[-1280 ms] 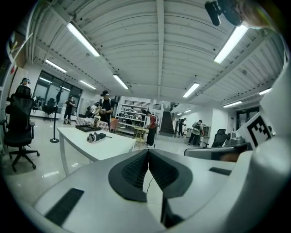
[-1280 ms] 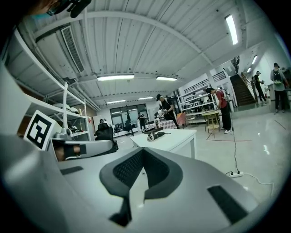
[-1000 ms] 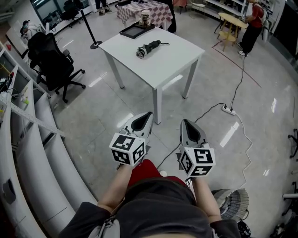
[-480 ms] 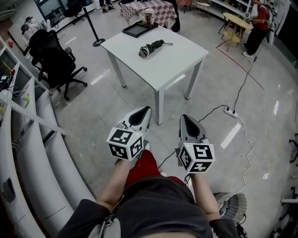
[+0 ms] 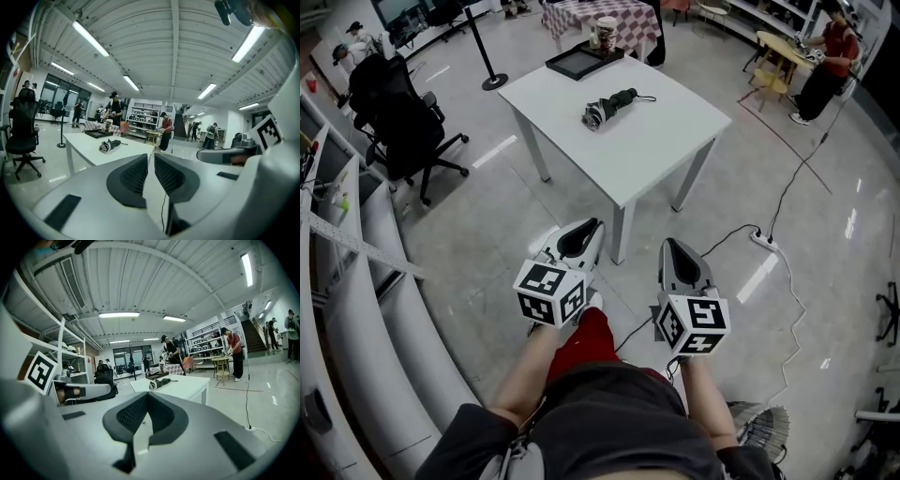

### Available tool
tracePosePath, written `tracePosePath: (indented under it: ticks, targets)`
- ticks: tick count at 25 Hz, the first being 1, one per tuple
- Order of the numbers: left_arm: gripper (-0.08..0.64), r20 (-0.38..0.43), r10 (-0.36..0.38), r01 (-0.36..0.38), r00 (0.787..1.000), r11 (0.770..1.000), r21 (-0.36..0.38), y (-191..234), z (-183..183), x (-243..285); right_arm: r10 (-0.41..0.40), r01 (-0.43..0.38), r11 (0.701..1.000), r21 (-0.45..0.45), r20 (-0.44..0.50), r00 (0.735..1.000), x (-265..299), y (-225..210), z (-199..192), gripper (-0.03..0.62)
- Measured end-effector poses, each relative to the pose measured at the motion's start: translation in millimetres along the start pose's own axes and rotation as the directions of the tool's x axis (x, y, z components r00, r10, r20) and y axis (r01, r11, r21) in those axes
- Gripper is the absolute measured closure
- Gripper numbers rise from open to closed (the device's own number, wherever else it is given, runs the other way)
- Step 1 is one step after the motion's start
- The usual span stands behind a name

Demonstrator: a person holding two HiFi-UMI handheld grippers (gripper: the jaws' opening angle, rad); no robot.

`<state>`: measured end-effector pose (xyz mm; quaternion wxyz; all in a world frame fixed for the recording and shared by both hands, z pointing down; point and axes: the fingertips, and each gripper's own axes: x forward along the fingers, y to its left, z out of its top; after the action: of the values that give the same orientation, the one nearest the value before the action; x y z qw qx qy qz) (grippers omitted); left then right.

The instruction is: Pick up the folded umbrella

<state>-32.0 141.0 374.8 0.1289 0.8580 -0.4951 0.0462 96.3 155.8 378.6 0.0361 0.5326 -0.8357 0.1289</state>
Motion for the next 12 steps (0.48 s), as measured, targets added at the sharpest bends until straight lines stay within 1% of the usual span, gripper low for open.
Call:
tracePosePath:
  ticks: [7,12]
  targets:
    - [0.512,-0.017,-0.016,0.016,1.000,1.000,0.012,63,24,51,-0.006,0.006,1.000,0.001,-0.017,1.000,83,2,16,0.574]
    - [0.500,-0.036,-0.041,0.041,0.999,0.999,-0.004,105,36,87,-0.028,0.029,1.000,0.001,-0.034,0.999,135,0,26,0.574]
